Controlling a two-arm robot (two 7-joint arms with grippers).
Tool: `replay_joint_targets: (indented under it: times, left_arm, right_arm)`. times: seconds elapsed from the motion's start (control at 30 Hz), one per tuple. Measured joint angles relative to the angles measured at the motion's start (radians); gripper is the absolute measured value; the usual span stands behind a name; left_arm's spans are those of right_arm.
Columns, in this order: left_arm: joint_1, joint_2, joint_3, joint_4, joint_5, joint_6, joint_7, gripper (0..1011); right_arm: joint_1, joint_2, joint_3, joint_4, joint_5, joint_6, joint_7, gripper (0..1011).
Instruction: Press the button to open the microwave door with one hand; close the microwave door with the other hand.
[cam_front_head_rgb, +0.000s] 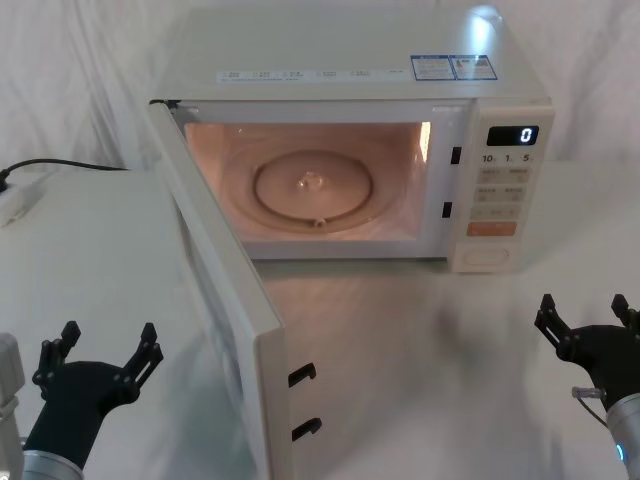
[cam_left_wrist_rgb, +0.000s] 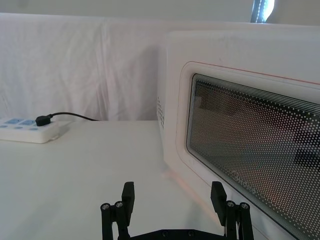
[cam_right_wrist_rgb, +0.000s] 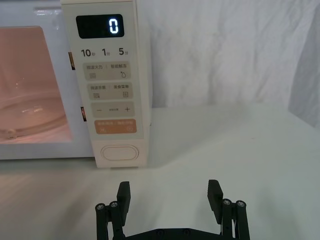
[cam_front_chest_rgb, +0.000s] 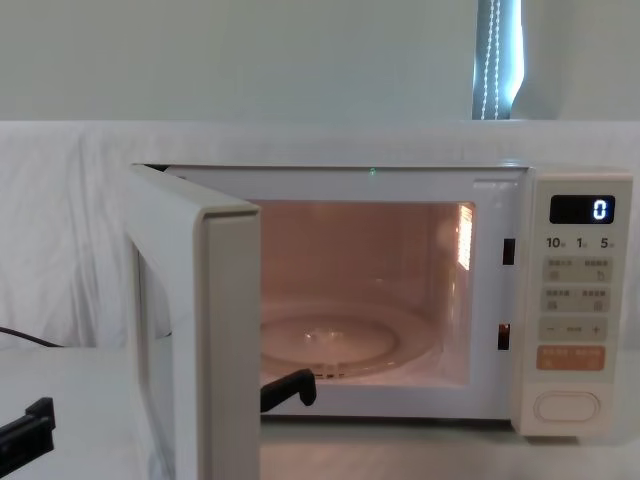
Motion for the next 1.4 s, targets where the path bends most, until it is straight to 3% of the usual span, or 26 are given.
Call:
replay_joint_targets:
  times: [0.9, 1.23, 1.4]
  left_arm:
    - [-0.006, -0.004, 0.0, 0.0, 0.003, 0.003, -0.007, 1001]
    - [-0.024, -0.007, -0.001, -0.029, 0.027, 0.056, -0.049, 1001]
    - [-0.009, -0.005, -0.023, -0.074, 0.026, 0.089, -0.072, 1001]
  right_arm:
    - [0.001, 0.001, -0.002, 0.0, -0.001, 0.002, 0.001, 1002]
    - [0.001, 0.001, -0.003, 0.0, -0.001, 0.002, 0.001, 1002]
    - [0.001, 0.001, -0.003, 0.0, -0.002, 0.002, 0.001, 1002]
